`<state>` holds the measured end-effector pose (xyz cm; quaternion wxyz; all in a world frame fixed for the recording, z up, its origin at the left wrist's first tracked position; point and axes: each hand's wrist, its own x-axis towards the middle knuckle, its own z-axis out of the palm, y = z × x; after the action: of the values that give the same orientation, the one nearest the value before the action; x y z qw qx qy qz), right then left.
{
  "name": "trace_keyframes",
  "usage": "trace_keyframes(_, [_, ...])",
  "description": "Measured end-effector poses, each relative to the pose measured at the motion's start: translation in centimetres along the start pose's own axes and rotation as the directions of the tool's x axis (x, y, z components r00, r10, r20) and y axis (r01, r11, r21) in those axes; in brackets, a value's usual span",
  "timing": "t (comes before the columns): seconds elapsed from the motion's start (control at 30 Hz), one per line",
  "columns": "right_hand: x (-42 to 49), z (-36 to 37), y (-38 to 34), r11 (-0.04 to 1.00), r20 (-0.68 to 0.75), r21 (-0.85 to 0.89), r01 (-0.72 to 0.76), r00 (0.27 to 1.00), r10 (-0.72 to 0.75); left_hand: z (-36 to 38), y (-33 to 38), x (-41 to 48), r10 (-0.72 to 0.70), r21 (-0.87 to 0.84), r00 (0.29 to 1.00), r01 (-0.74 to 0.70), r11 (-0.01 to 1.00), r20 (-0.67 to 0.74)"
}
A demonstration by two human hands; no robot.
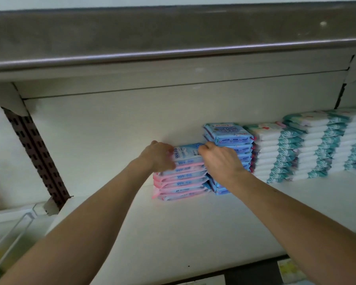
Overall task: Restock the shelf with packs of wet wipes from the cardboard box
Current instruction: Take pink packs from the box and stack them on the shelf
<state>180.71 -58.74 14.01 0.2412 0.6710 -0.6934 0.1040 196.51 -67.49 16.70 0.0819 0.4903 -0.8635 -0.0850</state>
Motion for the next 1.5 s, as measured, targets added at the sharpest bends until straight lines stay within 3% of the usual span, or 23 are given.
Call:
trace_keyframes(0.17, [-0.4,0.6,-0.3,0.999,-0.003,-0.004,0.038,0.999,-0.038,0.5,0.5,0.1,-0.025,0.148,0.998,0.032,0.988,-0.050])
trace_keyframes(0.37, [-0.5,0.3,-0.4,1.000,0.020,0.011,0.021,1.000,-0.021,1.9,2.4,-0.2,0.047,0.328,0.989,0.001,0.945,-0.139])
trace_keyframes(0.63, [-0.2,-0.8,0.0,0.995,0.103,0.102,0.020,0.994,-0.031,1.1,3.4,-0.4,-0.025,0.268,0.997,0.042,0.963,-0.067])
trace_keyframes(0.8, [-1.0,-1.6,0.5,0.987,0.067,0.149,0.059,0.995,-0.069,1.6,5.1,-1.8,-0.016,0.255,0.988,0.054,0.966,-0.151])
trace_keyframes(1.17, [-5.2,-3.0,3.5,0.971,0.100,0.206,0.119,0.985,-0.142,2.5,10.0,-5.6,-0.170,0.229,0.958,0.223,0.948,-0.230])
trace_keyframes(1.5, [-10.5,-4.7,5.6,0.976,0.114,0.217,0.025,0.992,-0.050,4.6,14.2,-9.5,-0.145,0.189,0.980,0.169,0.967,-0.135])
